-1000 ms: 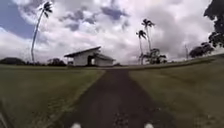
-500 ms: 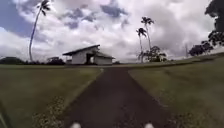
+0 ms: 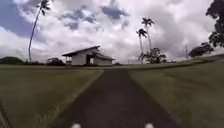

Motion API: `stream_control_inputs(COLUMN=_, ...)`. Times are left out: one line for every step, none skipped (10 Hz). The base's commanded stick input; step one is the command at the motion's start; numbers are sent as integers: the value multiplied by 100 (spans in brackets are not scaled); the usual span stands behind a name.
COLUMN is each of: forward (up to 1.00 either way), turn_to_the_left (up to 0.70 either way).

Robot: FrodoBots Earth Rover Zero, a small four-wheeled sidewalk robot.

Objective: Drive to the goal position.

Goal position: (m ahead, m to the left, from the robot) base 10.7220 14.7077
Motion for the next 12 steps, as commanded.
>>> stream_control_inputs(forward=70, turn_to_the_left=0)
stream_control_inputs(forward=70, turn_to_the_left=0)
stream_control_inputs(forward=70, turn_to_the_left=0)
stream_control_inputs(forward=70, turn_to_the_left=0)
stream_control_inputs(forward=70, turn_to_the_left=0)
stream_control_inputs(forward=70, turn_to_the_left=0)
stream_control_inputs(forward=70, turn_to_the_left=0)
stream_control_inputs(forward=70, turn_to_the_left=0)
stream_control_inputs(forward=70, turn_to_the_left=0)
stream_control_inputs(forward=70, turn_to_the_left=0)
stream_control_inputs(forward=70, turn_to_the_left=0)
stream_control_inputs(forward=70, turn_to_the_left=0)
